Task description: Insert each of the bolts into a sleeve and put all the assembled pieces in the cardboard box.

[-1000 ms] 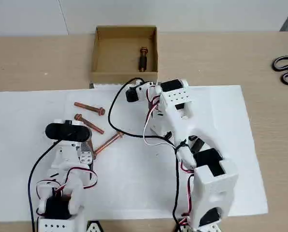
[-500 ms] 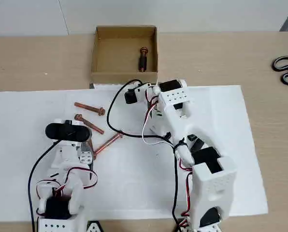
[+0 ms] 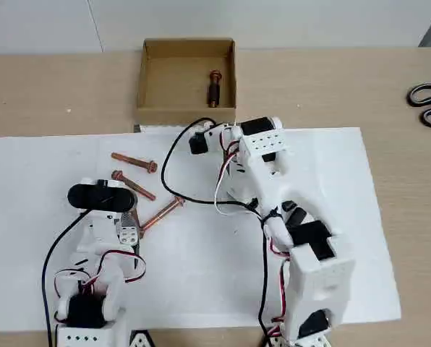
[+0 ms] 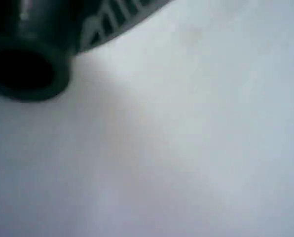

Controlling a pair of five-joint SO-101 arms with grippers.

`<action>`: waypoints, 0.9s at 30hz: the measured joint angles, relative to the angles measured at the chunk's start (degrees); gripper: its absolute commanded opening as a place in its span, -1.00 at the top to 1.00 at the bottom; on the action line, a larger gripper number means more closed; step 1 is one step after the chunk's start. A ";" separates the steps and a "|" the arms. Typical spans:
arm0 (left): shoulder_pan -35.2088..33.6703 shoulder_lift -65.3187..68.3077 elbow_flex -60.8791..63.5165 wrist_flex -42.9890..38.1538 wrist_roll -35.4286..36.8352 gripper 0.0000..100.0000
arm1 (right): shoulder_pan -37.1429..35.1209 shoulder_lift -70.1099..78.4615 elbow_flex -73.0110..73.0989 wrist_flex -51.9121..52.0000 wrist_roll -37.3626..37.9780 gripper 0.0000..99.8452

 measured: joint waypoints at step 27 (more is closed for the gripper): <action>4.66 37.45 -39.74 6.51 -2.55 0.81 | 16.97 -50.02 27.43 11.25 -2.20 0.99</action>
